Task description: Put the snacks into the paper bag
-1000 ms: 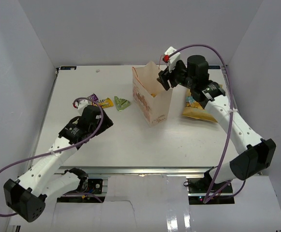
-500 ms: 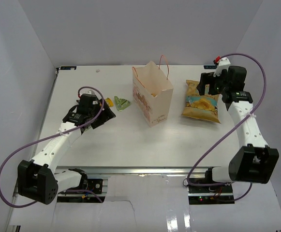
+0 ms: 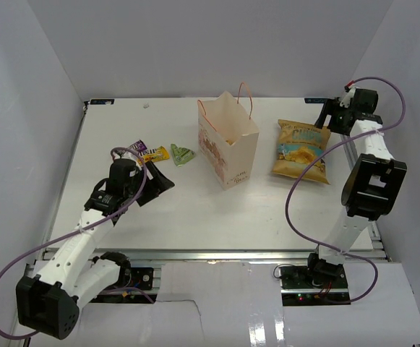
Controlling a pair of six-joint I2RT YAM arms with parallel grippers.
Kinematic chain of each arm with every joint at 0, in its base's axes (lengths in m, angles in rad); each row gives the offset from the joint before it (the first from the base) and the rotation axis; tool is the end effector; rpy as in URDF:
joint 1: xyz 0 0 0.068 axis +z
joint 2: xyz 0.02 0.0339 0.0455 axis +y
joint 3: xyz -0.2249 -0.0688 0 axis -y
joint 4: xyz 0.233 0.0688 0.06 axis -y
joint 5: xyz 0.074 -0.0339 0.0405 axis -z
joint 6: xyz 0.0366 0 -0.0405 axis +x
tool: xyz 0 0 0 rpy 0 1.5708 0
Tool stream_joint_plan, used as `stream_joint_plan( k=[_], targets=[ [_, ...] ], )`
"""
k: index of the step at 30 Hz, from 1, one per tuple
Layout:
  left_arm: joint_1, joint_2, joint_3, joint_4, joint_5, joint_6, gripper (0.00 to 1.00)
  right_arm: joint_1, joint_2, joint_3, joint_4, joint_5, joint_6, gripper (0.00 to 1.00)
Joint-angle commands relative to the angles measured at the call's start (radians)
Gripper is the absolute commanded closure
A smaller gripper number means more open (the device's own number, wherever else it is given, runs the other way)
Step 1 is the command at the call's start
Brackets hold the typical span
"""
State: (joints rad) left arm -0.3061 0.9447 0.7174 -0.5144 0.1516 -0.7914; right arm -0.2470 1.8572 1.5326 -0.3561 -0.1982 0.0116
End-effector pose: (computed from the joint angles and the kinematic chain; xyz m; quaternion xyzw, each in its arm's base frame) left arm 0.1986 -0.0685 0.2273 -0.1897 0.8933 -0.2686 0.3065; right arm 0.3982 -0.0930 0.2426 0.0736 0.8962 0.0384 0.4359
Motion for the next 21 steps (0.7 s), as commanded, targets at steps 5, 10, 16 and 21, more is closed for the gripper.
stream_joint_plan(
  k=[5, 10, 16, 21],
  targets=[
    [-0.002, -0.095, -0.039, 0.017, 0.026, -0.046, 0.17, -0.012, 0.161, 0.184, 0.020, 0.051, 0.191, 0.10],
    [-0.002, -0.103, -0.041, 0.011, 0.035, -0.058, 0.17, -0.012, 0.241, 0.228, 0.026, 0.059, 0.206, 0.10],
    [-0.002, -0.077, -0.033, 0.011, 0.043, -0.071, 0.17, -0.012, 0.315, 0.235, 0.037, 0.056, 0.206, 0.09],
    [-0.002, -0.044, -0.009, 0.010, 0.055, -0.071, 0.18, -0.012, 0.336, 0.170, 0.045, -0.021, 0.225, 0.07]
  ],
)
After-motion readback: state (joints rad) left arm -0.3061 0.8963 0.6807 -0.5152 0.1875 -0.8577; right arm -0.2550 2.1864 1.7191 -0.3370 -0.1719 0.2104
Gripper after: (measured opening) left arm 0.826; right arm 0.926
